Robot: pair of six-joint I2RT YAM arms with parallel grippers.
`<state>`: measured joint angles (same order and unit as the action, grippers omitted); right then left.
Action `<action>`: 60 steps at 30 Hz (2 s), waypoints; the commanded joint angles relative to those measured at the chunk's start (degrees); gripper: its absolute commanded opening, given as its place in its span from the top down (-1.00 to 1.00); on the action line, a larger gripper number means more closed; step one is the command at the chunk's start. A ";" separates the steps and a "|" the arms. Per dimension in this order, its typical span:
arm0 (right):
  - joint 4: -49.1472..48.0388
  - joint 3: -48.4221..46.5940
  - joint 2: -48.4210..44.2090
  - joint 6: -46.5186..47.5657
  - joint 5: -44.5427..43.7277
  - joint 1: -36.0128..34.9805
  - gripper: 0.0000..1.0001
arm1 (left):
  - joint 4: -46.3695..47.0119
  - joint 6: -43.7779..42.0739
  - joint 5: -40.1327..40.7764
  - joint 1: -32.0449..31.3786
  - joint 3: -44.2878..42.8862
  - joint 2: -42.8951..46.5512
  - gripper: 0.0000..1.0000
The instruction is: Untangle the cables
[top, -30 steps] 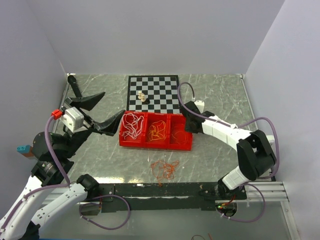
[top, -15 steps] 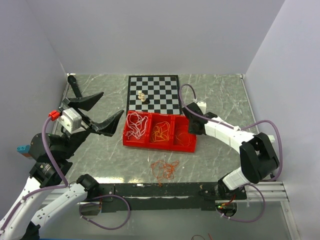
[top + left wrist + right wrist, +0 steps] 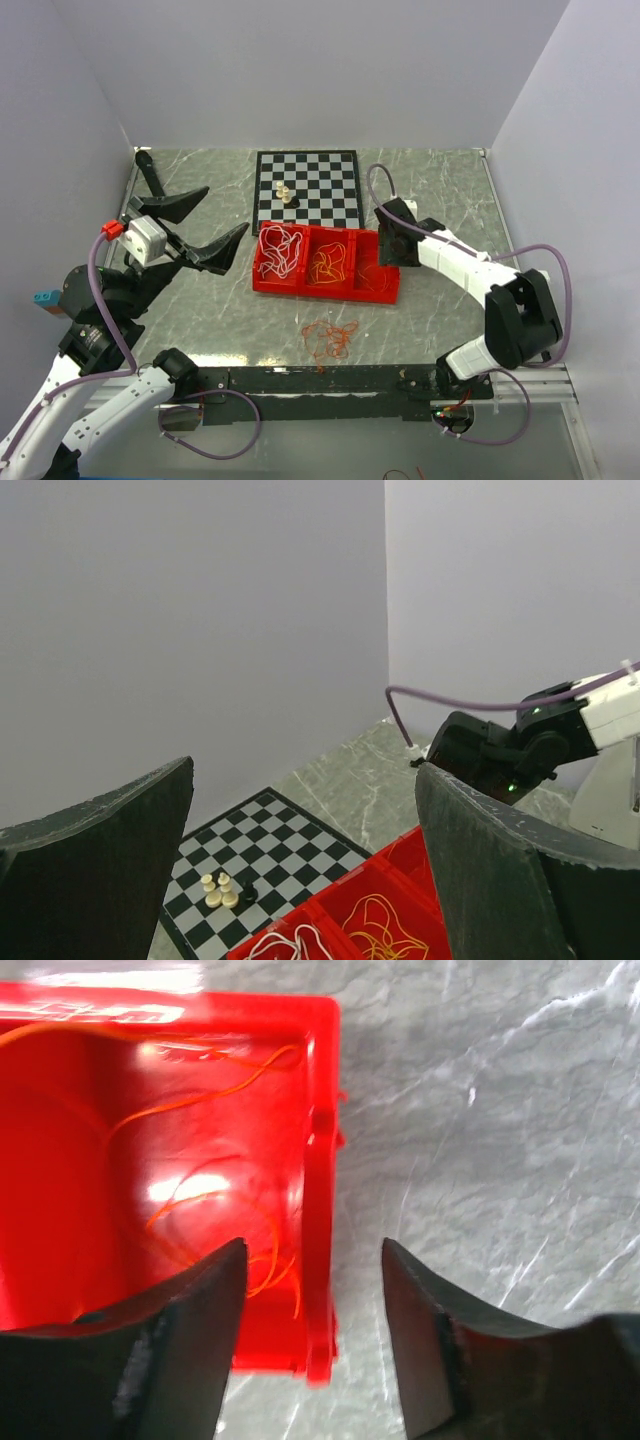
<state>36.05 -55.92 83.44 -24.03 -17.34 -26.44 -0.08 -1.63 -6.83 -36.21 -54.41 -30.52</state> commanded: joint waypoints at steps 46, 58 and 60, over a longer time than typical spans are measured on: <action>-9.26 13.13 -20.05 -4.62 17.79 -32.98 1.00 | -3.26 4.35 -4.07 1.58 14.95 -0.15 -0.93; 1.83 -5.24 -35.53 0.03 14.00 -32.98 1.00 | 1.46 8.40 -20.21 1.58 19.34 -5.16 -0.93; 2.00 -7.79 -35.89 0.56 14.18 -32.98 1.00 | 3.06 9.01 -24.70 1.49 19.43 -6.03 -0.93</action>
<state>34.46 -59.16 48.23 -25.87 -2.42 -59.02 -3.49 5.23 -20.43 -34.85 -34.81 -36.01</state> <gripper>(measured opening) 0.010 0.967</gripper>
